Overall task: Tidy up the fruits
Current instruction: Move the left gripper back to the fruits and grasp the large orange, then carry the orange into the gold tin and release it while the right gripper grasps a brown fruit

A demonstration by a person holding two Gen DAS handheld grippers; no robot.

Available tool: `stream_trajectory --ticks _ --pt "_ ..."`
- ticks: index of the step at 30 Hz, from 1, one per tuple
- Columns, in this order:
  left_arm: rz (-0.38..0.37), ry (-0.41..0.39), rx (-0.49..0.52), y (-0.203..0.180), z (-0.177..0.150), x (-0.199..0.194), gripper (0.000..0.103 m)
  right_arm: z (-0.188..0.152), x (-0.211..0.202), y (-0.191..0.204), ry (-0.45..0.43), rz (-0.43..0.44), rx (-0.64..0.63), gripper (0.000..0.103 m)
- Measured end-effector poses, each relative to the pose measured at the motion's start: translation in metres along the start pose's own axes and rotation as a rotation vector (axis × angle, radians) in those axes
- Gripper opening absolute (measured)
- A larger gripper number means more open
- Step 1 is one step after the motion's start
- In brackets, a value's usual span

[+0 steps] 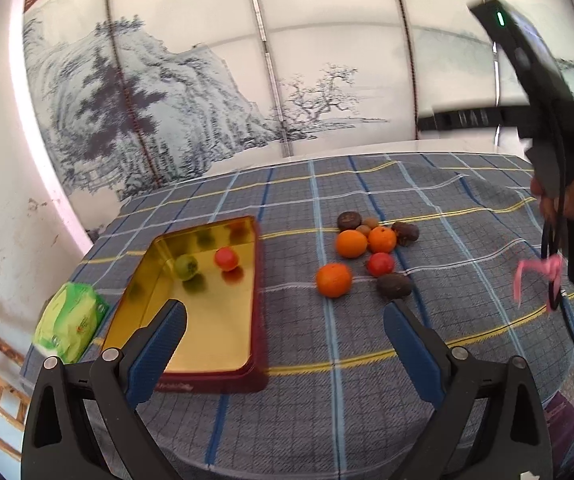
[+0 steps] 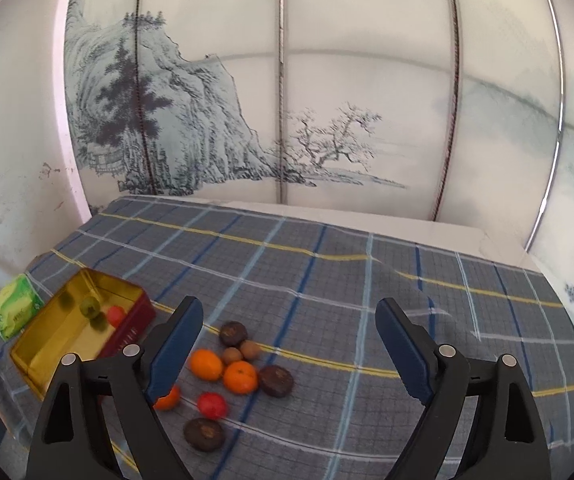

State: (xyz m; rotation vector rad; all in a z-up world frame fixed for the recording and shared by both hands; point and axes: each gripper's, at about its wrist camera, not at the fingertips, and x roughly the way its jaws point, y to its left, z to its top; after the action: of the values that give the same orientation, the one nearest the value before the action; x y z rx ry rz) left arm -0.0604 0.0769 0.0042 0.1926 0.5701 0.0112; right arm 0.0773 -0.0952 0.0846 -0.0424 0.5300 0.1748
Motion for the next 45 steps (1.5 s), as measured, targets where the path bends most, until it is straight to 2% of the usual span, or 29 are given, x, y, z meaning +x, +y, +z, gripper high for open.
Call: stream_trajectory --ticks 4,10,15,18,22,24,28,32,33,34,38,41,45 --pt "-0.078 0.027 0.01 -0.003 0.014 0.019 0.097 -0.033 0.025 -0.035 0.087 -0.042 0.031 0.089" --pt "-0.197 0.108 0.049 -0.011 0.039 0.07 0.096 -0.082 0.056 -0.092 0.209 -0.099 0.114 0.089" --pt "-0.247 0.178 0.096 -0.022 0.051 0.112 0.072 -0.098 0.068 -0.108 0.236 -0.105 0.133 0.089" --pt "-0.238 0.214 0.131 -0.026 0.052 0.134 0.066 -0.101 0.073 -0.106 0.242 -0.097 0.124 0.089" --pt "-0.262 0.286 0.116 -0.024 0.049 0.159 0.061 -0.109 0.081 -0.104 0.256 -0.089 0.117 0.089" --pt "-0.256 0.31 0.132 -0.028 0.044 0.168 0.051 -0.111 0.086 -0.106 0.278 -0.085 0.126 0.089" --pt "-0.27 0.334 0.155 -0.033 0.037 0.176 0.049 -0.111 0.088 -0.11 0.272 -0.079 0.144 0.089" --pt "-0.271 0.373 0.138 -0.032 0.026 0.187 0.049 -0.111 0.09 -0.11 0.283 -0.075 0.144 0.089" --pt "-0.276 0.379 0.133 -0.032 0.024 0.189 0.04 -0.111 0.09 -0.111 0.284 -0.075 0.145 0.089" --pt "-0.278 0.386 0.126 -0.031 0.021 0.19 0.037 -0.112 0.091 -0.111 0.289 -0.074 0.146 0.089" --pt "-0.273 0.356 0.077 -0.031 0.018 0.181 0.035 -0.112 0.093 -0.111 0.302 -0.076 0.147 0.089" --pt "-0.256 0.292 0.045 -0.035 0.022 0.155 0.035 -0.112 0.093 -0.111 0.303 -0.073 0.147 0.089" --pt "-0.275 0.265 -0.023 -0.033 0.026 0.127 0.035 -0.112 0.094 -0.11 0.305 -0.076 0.141 0.089"
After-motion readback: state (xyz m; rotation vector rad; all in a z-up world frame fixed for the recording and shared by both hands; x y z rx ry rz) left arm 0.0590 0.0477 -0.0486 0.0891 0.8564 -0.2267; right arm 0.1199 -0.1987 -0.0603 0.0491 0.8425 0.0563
